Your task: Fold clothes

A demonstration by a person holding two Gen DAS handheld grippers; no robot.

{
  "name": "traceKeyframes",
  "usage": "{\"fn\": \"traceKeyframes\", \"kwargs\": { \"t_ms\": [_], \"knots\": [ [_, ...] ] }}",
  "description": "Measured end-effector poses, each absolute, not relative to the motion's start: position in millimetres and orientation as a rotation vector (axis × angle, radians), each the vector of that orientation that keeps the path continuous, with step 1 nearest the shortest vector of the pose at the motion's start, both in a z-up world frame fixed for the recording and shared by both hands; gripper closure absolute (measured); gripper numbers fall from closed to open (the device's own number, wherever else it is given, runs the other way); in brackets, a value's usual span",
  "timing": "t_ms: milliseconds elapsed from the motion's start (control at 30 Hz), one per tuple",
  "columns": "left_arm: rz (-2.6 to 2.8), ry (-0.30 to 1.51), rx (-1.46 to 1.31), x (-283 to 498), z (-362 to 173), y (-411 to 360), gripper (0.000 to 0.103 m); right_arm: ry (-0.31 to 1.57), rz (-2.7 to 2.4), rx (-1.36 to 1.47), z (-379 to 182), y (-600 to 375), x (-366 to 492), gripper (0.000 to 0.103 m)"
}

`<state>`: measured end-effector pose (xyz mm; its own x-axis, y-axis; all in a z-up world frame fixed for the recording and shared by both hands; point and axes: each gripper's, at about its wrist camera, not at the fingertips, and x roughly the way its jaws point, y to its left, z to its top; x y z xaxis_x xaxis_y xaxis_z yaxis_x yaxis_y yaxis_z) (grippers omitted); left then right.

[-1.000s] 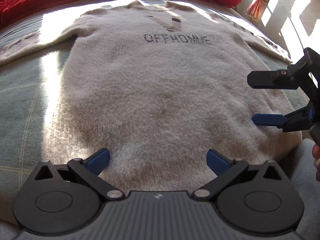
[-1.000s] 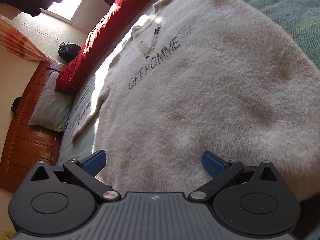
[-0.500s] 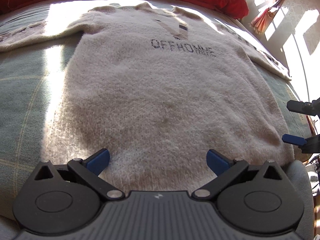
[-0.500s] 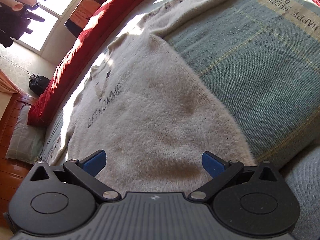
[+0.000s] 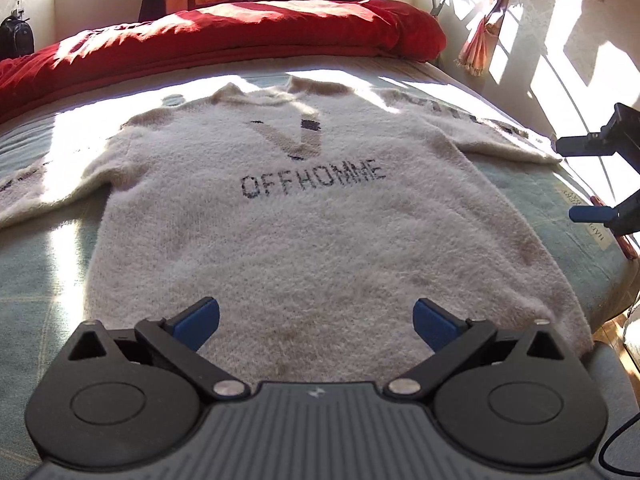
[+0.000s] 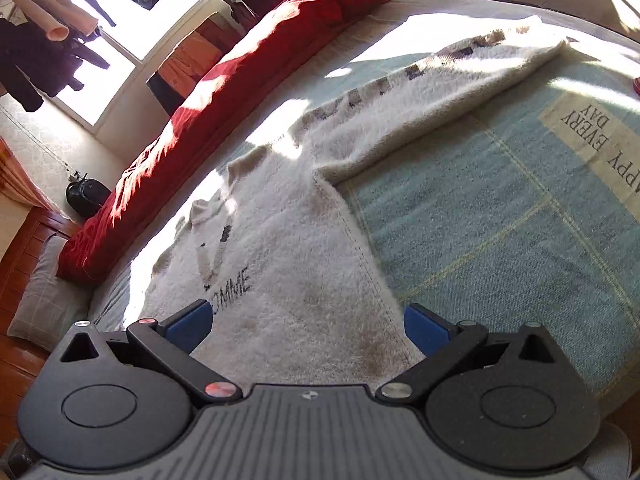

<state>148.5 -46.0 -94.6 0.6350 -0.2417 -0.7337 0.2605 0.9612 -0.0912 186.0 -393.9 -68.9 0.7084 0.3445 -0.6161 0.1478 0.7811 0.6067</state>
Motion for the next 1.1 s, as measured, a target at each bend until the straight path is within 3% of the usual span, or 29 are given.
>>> {"fn": "traceKeyframes", "kwargs": {
  "t_ms": [233, 467, 833, 1100],
  "knots": [
    [-0.271, 0.842, 0.019, 191.0, -99.3, -57.5, 0.001, 0.714, 0.166, 0.645, -54.8, -431.3, 298.2, 0.000],
    [-0.270, 0.876, 0.024, 207.6, -113.2, -69.3, 0.001, 0.812, 0.178, 0.815, -118.4, -458.8, 378.6, 0.000],
    [-0.252, 0.896, 0.047, 212.6, -131.6, -71.6, 0.001, 0.903, -0.100, 0.531, -124.6, -512.0, 369.7, 0.000],
    [-0.270, 0.861, 0.032, 206.4, -124.2, -72.0, 0.001, 0.948, -0.032, 0.227, -93.9, -428.2, 437.9, 0.000]
  ]
}}
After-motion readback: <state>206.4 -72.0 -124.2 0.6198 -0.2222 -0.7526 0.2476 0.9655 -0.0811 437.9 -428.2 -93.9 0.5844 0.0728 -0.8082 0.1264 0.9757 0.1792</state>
